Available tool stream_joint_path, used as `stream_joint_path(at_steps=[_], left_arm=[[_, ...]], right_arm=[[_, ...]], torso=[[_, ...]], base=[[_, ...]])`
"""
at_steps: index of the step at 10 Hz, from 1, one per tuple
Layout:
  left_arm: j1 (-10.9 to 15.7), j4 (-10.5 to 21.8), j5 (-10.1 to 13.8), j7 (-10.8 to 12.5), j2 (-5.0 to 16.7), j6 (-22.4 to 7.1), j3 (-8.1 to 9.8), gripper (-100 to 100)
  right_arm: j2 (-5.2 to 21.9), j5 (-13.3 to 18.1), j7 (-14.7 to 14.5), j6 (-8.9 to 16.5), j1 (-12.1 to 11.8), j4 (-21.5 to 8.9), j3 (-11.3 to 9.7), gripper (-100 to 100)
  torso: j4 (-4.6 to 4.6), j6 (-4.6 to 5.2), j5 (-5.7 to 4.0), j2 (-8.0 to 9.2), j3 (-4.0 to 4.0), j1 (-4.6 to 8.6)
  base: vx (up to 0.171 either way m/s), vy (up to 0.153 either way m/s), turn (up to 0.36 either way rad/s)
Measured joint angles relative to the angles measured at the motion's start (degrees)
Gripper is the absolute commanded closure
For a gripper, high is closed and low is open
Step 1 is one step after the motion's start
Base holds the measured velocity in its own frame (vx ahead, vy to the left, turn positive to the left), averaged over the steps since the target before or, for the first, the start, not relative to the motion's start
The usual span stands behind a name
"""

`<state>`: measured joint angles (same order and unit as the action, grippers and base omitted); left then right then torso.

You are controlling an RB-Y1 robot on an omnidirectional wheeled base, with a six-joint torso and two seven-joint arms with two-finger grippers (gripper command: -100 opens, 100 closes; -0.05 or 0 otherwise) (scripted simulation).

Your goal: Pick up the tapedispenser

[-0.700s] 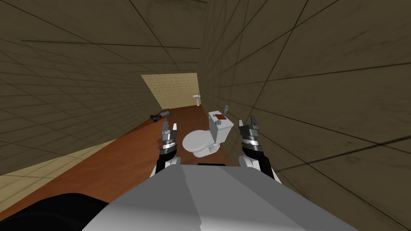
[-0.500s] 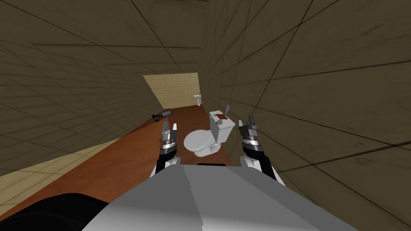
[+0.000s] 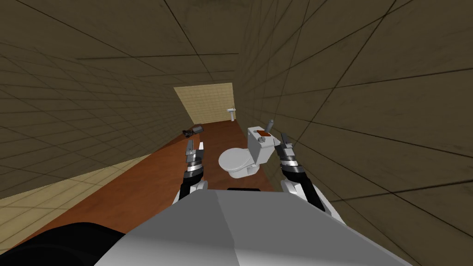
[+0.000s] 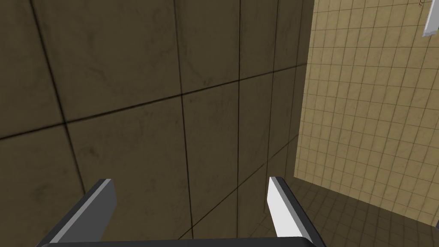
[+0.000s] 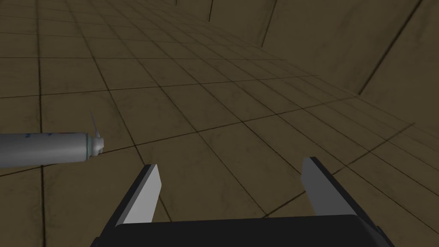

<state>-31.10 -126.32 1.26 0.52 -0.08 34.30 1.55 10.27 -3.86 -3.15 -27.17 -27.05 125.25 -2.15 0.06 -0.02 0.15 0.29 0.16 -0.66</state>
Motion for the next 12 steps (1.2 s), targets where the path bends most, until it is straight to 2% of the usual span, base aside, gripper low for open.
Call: stream_joint_path(at_steps=[5,12], left_arm=[[-0.01,0.0,0.0,0.0,0.0,0.0,0.01,0],[-0.01,0.0,0.0,0.0,0.0,0.0,0.0,0]], right_arm=[[6.8,2.38,-2.9,-0.41,1.35,-2.01,0.94,-100],[17.3,7.03,-7.42,-1.52,3.88,-6.41,2.14,-100]], torso=[[-0.04,0.03,0.0,-0.17,-0.1,0.07],[-0.02,0.0,0.0,-0.11,-0.06,0.05]], base=[[-0.023,0.173,0.116],[-0.025,0.16,0.12]])
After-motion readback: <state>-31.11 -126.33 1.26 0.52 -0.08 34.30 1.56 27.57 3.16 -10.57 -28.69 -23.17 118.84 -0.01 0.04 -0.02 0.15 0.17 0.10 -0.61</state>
